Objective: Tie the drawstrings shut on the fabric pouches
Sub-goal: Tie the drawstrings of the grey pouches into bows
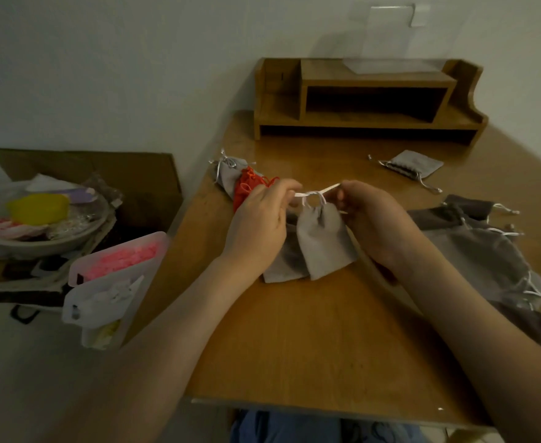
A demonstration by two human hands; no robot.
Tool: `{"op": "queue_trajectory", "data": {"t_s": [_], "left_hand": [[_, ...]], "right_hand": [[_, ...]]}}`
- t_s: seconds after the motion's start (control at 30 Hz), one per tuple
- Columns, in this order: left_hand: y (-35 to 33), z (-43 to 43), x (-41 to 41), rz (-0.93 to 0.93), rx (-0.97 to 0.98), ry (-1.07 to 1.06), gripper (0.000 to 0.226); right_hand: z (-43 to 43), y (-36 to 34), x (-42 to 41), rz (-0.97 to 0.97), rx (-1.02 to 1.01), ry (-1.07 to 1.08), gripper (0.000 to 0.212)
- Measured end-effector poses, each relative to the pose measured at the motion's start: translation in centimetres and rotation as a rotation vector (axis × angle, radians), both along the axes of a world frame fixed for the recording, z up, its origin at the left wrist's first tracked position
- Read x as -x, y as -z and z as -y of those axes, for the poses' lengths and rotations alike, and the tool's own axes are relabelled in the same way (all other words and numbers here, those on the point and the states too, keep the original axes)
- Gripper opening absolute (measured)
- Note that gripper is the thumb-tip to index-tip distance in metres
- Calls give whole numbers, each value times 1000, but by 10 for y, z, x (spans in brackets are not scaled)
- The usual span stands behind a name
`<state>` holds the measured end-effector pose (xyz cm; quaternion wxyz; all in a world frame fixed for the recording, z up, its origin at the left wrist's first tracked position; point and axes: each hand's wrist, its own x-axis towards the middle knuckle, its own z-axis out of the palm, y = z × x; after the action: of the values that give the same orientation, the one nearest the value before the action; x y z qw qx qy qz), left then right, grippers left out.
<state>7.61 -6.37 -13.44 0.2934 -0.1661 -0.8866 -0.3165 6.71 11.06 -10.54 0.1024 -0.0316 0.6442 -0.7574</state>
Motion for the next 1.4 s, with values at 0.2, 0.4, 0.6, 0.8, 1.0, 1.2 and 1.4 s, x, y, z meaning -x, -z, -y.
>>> {"op": "queue_trajectory", "data": {"t_s": [0.2,0.4,0.6,0.8,1.0,1.2,1.4], "left_hand": [[-5,1,-1,24,-12,-89,20],[-3,3,-1,52,-26,-80,25],[-14,0,-9,98,-391,240,10],[-23,-3,-15,423,-757,545,10],[-24,-3,-12,559,-952,697,25],[-17,-8,-9,372,-701,401,50],[-7,-6,-4,321,-509,290,32]], "right_hand": [[-9,-6,3,172,740,57,26],[-10,-1,8,218,789,36,26],[-13,-8,3,-226,-24,-14,7],[2,-6,-7,-360,-345,-260,17],[6,0,-9,-344,-316,-361,23],[7,0,-4,-334,-258,-286,11],[7,3,-3,-372,-170,-182,9]]}}
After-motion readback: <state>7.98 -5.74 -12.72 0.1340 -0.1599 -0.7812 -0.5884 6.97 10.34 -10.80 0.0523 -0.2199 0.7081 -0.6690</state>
